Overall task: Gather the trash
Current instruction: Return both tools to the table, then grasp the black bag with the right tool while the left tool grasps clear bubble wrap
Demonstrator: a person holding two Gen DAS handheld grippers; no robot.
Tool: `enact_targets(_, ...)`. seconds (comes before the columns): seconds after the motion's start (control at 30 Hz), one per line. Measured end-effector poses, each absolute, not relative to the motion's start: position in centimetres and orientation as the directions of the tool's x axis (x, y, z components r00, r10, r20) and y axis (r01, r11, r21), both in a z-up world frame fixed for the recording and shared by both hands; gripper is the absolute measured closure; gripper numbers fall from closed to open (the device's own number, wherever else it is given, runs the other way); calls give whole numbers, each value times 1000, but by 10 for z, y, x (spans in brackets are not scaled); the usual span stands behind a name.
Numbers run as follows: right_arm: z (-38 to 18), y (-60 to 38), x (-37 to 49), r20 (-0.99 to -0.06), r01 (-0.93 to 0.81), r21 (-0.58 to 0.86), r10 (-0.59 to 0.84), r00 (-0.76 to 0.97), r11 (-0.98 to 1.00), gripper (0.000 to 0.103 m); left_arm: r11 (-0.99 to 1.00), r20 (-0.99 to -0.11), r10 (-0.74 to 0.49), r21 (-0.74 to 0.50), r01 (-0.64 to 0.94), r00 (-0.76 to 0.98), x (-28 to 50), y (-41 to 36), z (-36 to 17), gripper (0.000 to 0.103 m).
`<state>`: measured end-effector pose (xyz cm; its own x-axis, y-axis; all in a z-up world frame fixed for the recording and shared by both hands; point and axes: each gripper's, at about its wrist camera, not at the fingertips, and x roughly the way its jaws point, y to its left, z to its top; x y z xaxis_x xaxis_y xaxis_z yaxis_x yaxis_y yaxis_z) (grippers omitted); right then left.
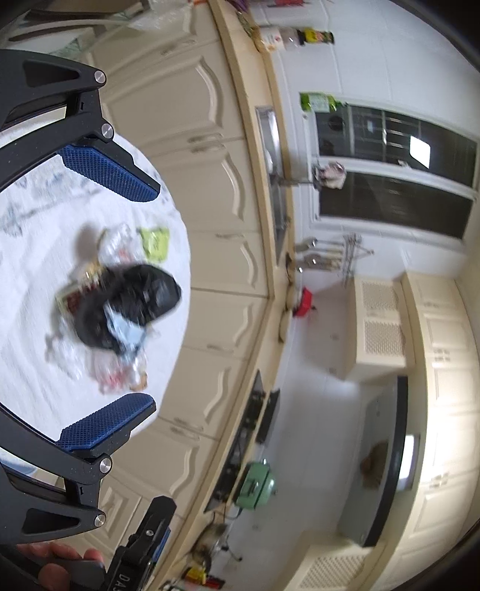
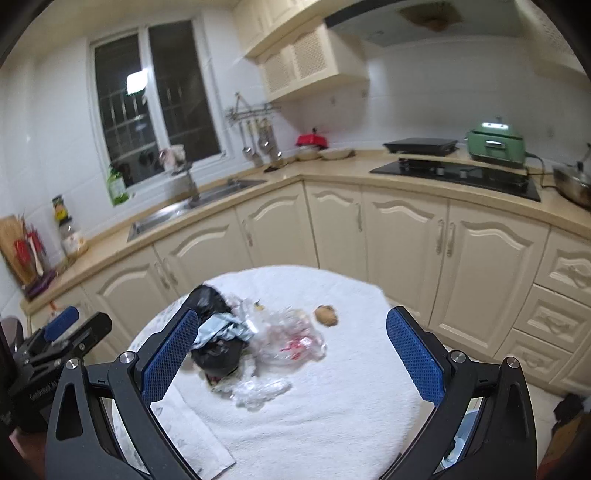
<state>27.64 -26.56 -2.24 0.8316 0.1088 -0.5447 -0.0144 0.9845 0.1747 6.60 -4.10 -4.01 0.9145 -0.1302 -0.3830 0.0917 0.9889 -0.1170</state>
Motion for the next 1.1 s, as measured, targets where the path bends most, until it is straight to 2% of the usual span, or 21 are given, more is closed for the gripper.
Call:
enact_targets(0.27, -67, -232, 316, -670, -65, 163, 159, 725, 984, 0, 991, -482, -72, -131, 9, 873, 84, -14, -46, 1)
enact_targets(0.43, -85, -196, 345, -711, -147, 138, 202, 673, 979, 0, 990, -536, -52, -137, -26, 842, 108, 1, -48, 1)
enact_targets(0.63, -103, -145, 390, -752, -259, 70, 221, 621, 963, 0, 988, -576, -36, -144, -58, 817, 138, 22, -60, 1)
enact_targets(0.77, -136, -107, 425, -819, -330, -14, 178, 546, 944, 0, 987, -602, -27, -144, -75, 798, 154, 30, -66, 1)
enact_targets(0.8, -145, -101, 430, -832, -344, -33, 165, 530, 938, 2, 986, -607, -26, -145, -78, 794, 158, 31, -67, 1)
enact_targets(0.87, -161, -95, 436, -848, -349, -90, 112, 518, 933, 26, 986, -616, -29, -146, -77, 787, 165, 31, -70, 1)
enact_targets(1.03, -153, -131, 430, -817, -309, 74, 235, 527, 948, 33, 988, -631, -45, -144, -60, 774, 181, 28, -75, 1)
enact_targets(1.1, -141, -159, 422, -773, -285, 201, 331, 541, 937, 33, 988, -633, -60, -146, -43, 772, 184, 21, -80, 1)
